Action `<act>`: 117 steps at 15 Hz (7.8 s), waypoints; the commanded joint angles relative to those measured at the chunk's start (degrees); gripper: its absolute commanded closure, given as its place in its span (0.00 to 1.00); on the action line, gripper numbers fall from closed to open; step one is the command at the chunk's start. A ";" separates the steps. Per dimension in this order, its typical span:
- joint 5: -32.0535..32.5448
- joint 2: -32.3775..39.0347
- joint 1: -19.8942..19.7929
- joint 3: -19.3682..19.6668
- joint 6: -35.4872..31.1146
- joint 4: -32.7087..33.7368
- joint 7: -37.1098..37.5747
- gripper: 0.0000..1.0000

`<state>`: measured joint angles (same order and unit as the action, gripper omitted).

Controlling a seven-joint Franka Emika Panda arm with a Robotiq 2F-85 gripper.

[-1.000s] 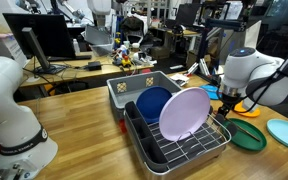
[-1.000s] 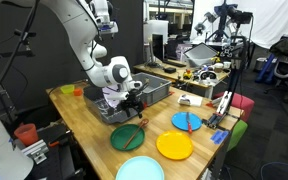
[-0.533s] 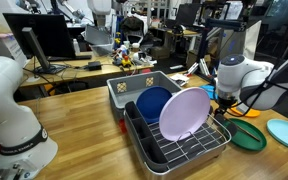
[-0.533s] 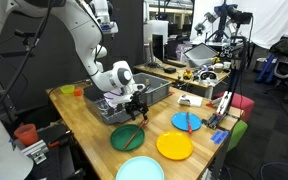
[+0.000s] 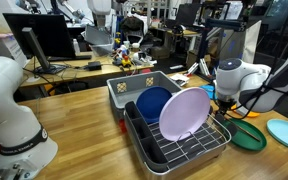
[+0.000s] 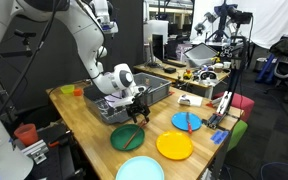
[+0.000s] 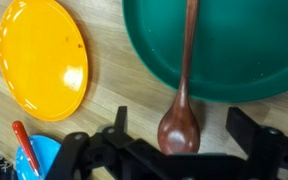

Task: Put the brown spoon onto the drying rack.

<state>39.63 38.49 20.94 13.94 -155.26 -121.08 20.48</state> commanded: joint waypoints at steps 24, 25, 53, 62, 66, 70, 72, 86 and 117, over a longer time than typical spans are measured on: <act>-4.54 4.43 -4.62 -4.05 -1.51 2.60 -2.31 0.38; -5.73 4.41 -5.09 -4.37 -1.50 2.77 -3.22 0.56; -11.94 -20.00 -0.16 6.11 -30.39 -18.13 -2.62 0.97; -16.55 -38.37 2.75 3.38 -44.99 -29.51 -13.93 0.97; -7.50 -48.21 13.27 7.84 -43.37 -31.57 -8.20 0.97; -1.91 -55.68 22.25 11.44 -43.25 -34.33 -5.62 0.97; 1.02 -56.16 28.74 15.99 -43.13 -35.11 -3.64 0.97; 8.47 -54.02 47.68 32.78 -42.72 -37.48 -0.48 0.90; -2.45 -86.83 119.79 87.15 -41.47 -22.00 -37.21 0.97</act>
<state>40.53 -46.47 140.66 101.98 -196.87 -142.79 -12.38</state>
